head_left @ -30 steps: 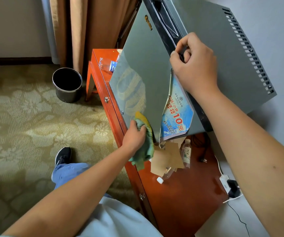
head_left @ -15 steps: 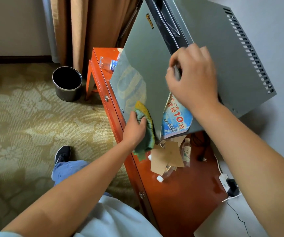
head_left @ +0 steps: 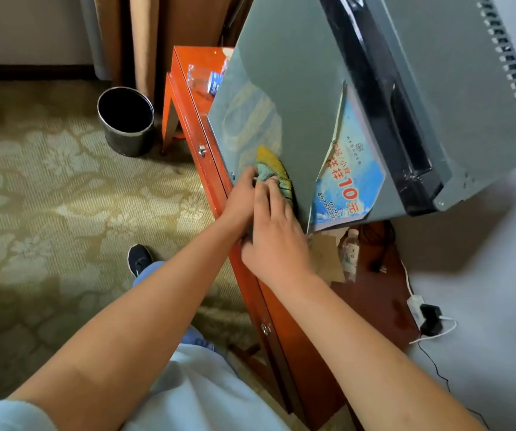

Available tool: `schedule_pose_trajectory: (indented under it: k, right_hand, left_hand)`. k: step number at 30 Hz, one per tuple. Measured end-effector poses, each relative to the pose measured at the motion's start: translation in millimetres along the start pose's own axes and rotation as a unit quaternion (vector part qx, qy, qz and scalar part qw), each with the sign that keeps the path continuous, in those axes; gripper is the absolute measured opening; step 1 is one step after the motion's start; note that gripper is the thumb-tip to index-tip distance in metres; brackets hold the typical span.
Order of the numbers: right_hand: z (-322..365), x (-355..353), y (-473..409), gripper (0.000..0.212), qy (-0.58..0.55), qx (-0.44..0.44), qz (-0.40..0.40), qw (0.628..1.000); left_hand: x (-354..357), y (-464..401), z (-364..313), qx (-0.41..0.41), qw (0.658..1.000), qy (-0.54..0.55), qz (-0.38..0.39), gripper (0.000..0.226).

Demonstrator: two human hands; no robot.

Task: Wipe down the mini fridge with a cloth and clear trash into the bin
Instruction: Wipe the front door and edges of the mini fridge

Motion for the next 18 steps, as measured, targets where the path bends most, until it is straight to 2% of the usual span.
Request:
schedule_pose_trajectory:
  k: [2, 5, 9, 14, 16, 18]
  right_hand:
    - [-3.9, 25.5, 5.6, 0.109, 0.032, 0.013, 0.04, 0.999]
    - [-16.3, 53.7, 27.6, 0.116, 0.048, 0.038, 0.095, 0.994]
    - [-31.2, 45.9, 46.9, 0.111, 0.043, 0.021, 0.016, 0.999]
    - [-43.1, 25.7, 61.5, 0.089, -0.053, 0.038, -0.136, 0.989]
    - [-46.7, 33.9, 67.5, 0.093, -0.053, 0.054, -0.133, 0.988]
    - [-49.5, 46.1, 70.7, 0.101, -0.05, 0.066, -0.109, 0.991]
  left_hand:
    - [7.8, 7.1, 25.3, -0.047, 0.998, 0.011, 0.047, 0.007]
    - [22.1, 32.6, 52.7, -0.089, 0.991, -0.031, 0.097, 0.006]
    - [30.1, 48.4, 42.5, -0.078, 0.994, -0.03, 0.069, 0.016]
    - [33.7, 61.5, -3.4, 0.053, 0.995, -0.082, 0.007, 0.019]
    - [38.8, 67.0, 0.9, 0.044, 0.995, -0.081, 0.02, 0.023]
    - [41.6, 68.4, 12.9, 0.003, 0.996, -0.073, 0.058, 0.021]
Point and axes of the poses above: each hand's wrist, its own y-axis away from the middle knuckle, its own x-axis out of the palm, z = x × y, the point moved 6 cm from there along -y, towards the middle knuckle
